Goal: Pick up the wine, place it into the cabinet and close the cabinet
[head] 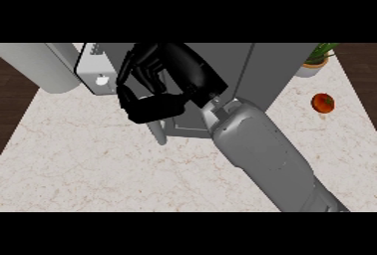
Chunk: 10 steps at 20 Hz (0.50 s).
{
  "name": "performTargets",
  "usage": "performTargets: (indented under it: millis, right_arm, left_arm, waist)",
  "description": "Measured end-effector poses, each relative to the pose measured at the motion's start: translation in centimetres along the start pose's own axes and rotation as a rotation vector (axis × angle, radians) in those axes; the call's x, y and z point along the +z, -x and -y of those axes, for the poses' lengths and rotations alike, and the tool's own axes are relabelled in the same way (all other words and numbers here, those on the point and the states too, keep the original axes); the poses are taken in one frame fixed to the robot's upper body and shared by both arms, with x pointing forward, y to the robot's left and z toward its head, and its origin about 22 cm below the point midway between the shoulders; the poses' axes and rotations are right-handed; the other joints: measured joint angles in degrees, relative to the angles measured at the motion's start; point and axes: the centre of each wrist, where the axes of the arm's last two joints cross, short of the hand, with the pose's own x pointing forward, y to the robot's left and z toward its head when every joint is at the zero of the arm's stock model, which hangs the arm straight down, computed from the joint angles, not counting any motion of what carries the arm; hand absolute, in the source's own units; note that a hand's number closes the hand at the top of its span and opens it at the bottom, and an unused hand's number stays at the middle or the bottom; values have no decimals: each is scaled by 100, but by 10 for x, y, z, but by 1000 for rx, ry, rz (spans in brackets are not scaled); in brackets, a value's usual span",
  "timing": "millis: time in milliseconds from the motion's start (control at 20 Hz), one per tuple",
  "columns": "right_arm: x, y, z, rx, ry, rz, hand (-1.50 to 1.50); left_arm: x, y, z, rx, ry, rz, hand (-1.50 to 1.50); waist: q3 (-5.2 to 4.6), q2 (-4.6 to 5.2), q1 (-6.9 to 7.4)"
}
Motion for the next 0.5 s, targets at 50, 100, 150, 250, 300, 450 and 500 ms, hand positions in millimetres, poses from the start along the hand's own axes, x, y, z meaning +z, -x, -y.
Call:
performTargets:
  millis: [50, 100, 150, 250, 300, 450, 500]
  right_arm:
    - [-1, 2, 1, 2, -6, 5, 150]
    - [-2, 2, 2, 5, -19, 12, 150]
    - [-3, 4, 2, 14, -21, 23, 150]
    - [-4, 7, 4, 26, -29, 34, 150]
    - [-4, 8, 5, 31, -36, 39, 150]
    - [-6, 10, 7, 34, -51, 52, 150]
    - [-7, 10, 7, 35, -55, 56, 150]
  left_arm:
    - [-2, 2, 4, 3, 7, 0, -150]
    - [-5, 3, 4, 4, 5, -1, -150]
    - [-7, 5, 6, 6, -1, 0, -150]
    - [-11, 8, 8, 8, -7, 1, -150]
    - [-12, 10, 10, 8, -11, 3, -150]
    - [-17, 17, 11, 11, -14, 7, -150]
    - [-19, 20, 12, 11, -18, 5, -150]
  waist:
    - [-2, -11, 3]
    - [-11, -13, -1]
    - [-18, -21, 0]
    - [-25, -37, 16]
    - [-33, -44, 19]
    - [-53, -49, 18]
    - [-54, -46, 10]
